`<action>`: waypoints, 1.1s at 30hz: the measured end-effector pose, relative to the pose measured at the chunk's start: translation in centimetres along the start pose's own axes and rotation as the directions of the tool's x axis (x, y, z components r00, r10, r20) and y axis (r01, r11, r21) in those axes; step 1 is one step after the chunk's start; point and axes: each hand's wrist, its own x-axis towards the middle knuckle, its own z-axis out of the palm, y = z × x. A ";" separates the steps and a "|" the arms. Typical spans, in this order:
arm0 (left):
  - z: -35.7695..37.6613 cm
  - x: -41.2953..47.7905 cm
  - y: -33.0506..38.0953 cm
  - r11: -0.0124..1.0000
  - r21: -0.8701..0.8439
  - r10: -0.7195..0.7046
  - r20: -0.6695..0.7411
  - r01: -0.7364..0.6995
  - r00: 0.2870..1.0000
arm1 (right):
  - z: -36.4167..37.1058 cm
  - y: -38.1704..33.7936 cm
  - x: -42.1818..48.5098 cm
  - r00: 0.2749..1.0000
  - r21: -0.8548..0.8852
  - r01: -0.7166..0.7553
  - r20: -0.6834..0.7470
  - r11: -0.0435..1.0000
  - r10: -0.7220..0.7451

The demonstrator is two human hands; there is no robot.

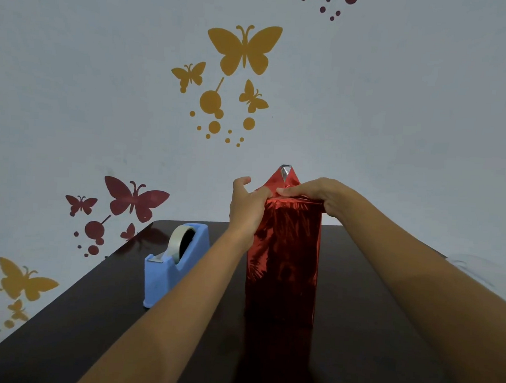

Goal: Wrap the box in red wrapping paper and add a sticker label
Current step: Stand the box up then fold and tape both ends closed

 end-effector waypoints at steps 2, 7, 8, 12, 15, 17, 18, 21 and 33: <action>-1.1 -0.3 0.2 0.999 -0.038 -0.029 0.041 0.030 0.999 | 0.0 0.0 0.3 0.997 0.026 -0.055 0.064 0.998 0.053; -9.0 -3.4 -3.9 0.898 0.429 0.234 -0.275 -0.099 0.932 | -0.3 0.5 1.0 0.990 0.148 -0.108 0.105 0.983 0.093; -10.6 -4.0 -5.2 0.828 0.560 0.253 -0.331 -0.027 0.909 | -0.3 0.6 1.1 0.990 0.163 -0.108 0.104 0.981 0.092; -14.0 -4.4 -9.2 0.810 0.518 -0.054 -0.402 0.275 0.914 | -0.1 0.8 1.2 0.992 0.206 -0.101 0.099 0.973 0.082; -14.8 -3.7 -9.6 0.852 0.429 -0.093 -0.443 0.301 0.892 | -0.1 1.0 1.0 0.991 0.243 -0.100 0.110 0.965 0.076; -15.5 -2.6 -9.1 0.839 0.442 -0.106 -0.439 0.317 0.892 | -0.1 1.1 1.2 0.991 0.256 -0.093 0.116 0.962 0.065; -15.9 -1.9 -8.7 0.819 0.473 -0.121 -0.413 0.326 0.903 | -0.1 1.1 1.3 0.991 0.256 -0.089 0.121 0.963 0.060; -16.7 -0.1 -7.0 0.740 0.561 -0.217 -0.324 0.372 0.921 | -0.1 1.2 1.4 0.991 0.247 -0.081 0.125 0.966 0.051; -16.9 2.2 -3.4 0.767 0.209 -0.585 -0.164 0.607 0.795 | -0.2 1.5 2.0 0.985 0.306 -0.050 0.173 0.951 -0.004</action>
